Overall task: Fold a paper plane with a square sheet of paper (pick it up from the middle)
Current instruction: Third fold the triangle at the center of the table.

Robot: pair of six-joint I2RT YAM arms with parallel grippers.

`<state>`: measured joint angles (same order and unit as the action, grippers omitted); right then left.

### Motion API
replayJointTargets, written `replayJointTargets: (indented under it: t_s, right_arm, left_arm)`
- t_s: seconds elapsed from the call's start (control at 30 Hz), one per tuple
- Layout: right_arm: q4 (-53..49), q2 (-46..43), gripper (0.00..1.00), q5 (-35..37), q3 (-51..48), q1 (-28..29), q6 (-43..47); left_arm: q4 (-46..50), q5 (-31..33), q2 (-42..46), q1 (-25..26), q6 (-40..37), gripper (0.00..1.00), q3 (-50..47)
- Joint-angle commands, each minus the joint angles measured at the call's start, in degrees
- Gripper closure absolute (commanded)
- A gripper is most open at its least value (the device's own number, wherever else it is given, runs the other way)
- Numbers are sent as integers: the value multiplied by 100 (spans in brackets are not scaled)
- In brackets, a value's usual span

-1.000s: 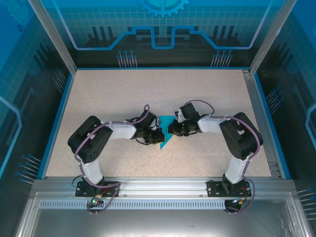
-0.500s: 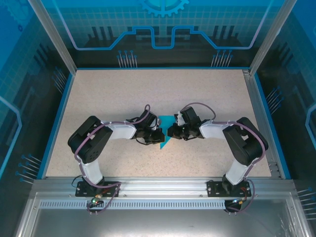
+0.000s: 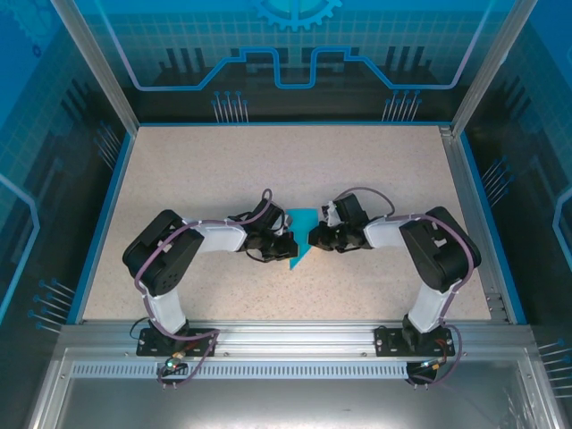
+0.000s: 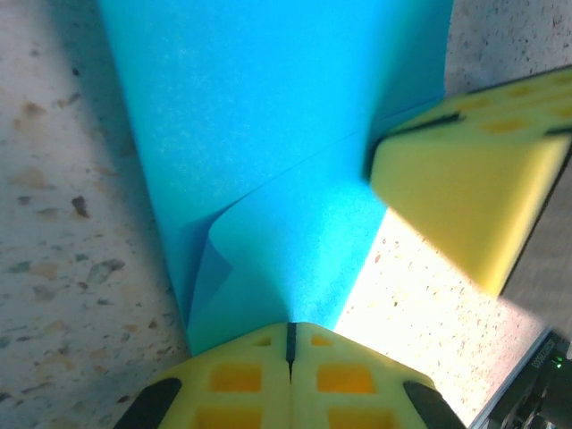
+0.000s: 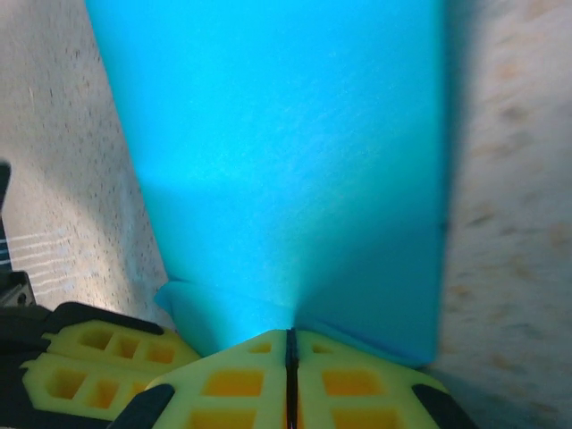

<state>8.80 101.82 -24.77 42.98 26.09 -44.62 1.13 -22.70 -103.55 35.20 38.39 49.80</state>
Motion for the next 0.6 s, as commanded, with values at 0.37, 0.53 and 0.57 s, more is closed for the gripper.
replayJointTargets:
  t_s: [0.37, 0.53, 0.57]
  right_arm:
    - [236, -710, 86, -264, -368, -581, 161]
    - [-105, -559, 86, -21, -64, -48, 208]
    - [-98, -478, 86, 38, -32, 8, 164]
  left_arm:
    - [415, 389, -130, -9, -200, 92, -224]
    - [432, 380, -139, -1, -227, 92, -199]
    - [445, 381, -133, -4, -232, 92, -190]
